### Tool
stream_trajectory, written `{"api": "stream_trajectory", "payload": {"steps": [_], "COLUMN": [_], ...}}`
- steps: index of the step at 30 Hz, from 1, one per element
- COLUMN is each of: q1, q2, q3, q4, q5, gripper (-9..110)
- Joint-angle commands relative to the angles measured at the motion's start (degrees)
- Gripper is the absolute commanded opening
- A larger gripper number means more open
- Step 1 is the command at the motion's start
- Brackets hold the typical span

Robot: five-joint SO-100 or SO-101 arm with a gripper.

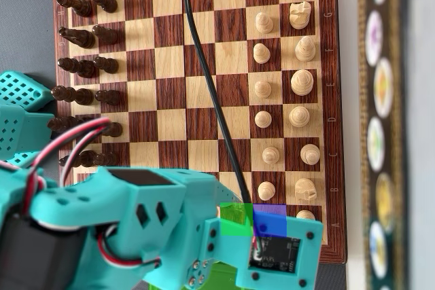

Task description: Play chess

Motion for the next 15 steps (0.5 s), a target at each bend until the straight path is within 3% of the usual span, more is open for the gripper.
{"api": "stream_trajectory", "payload": {"steps": [1,15], "q1": [0.62,0.62], "q2": [-0.26,-10.63], "q3": [-3.52,-14.77], "q4": [0.09,0.09], "q5": [-0.44,-5.63], "gripper": [15,15]}}
